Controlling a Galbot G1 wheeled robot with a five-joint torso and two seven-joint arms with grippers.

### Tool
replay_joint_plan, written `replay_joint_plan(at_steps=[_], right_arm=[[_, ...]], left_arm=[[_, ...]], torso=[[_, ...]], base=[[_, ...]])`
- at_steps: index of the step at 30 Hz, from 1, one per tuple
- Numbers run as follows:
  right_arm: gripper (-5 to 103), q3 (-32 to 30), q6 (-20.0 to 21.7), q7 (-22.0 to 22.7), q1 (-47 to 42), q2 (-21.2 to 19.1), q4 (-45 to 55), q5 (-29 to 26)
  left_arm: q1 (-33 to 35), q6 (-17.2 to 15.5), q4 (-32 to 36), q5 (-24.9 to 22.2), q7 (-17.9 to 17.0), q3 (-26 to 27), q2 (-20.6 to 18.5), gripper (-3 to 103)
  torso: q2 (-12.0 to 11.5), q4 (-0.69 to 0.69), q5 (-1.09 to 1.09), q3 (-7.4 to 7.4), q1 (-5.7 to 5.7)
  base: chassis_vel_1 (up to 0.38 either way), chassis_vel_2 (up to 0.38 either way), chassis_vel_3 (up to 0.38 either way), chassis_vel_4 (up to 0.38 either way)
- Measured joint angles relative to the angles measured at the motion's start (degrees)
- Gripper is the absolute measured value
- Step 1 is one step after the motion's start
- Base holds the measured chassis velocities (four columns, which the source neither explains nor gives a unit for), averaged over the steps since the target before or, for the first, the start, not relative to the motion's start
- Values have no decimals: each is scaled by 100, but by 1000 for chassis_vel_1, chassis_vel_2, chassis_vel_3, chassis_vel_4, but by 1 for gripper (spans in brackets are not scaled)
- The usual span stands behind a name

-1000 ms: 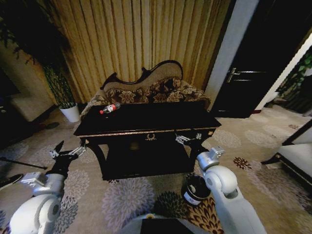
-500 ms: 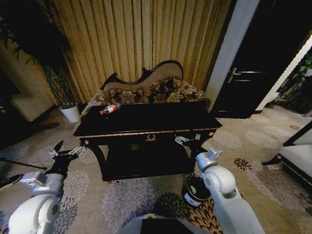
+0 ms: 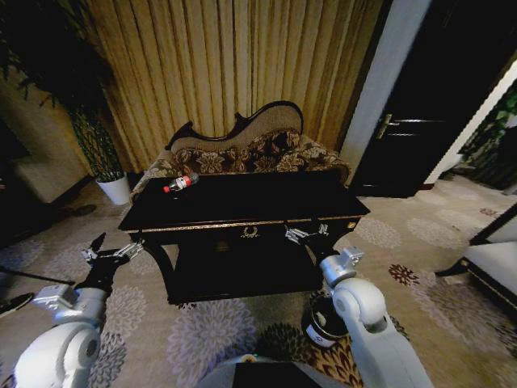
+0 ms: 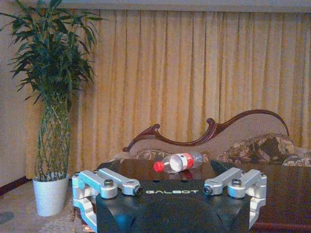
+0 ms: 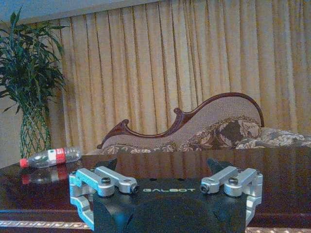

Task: Move to the front of the table and place the trash on the table into the trash bin.

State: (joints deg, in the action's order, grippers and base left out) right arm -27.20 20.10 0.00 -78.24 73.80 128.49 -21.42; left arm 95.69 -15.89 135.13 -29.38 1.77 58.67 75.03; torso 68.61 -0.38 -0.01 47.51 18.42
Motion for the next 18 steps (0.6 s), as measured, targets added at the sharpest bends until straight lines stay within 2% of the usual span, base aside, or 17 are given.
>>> replay_joint_plan(at_steps=[18], right_arm=[[100,212,9,0,-126,23,96,138]], left_arm=[[4,32,-76,-24,15,11,-17,100]], torso=[[-1,0,0,0,0]], base=[[-125,126,123,-122]])
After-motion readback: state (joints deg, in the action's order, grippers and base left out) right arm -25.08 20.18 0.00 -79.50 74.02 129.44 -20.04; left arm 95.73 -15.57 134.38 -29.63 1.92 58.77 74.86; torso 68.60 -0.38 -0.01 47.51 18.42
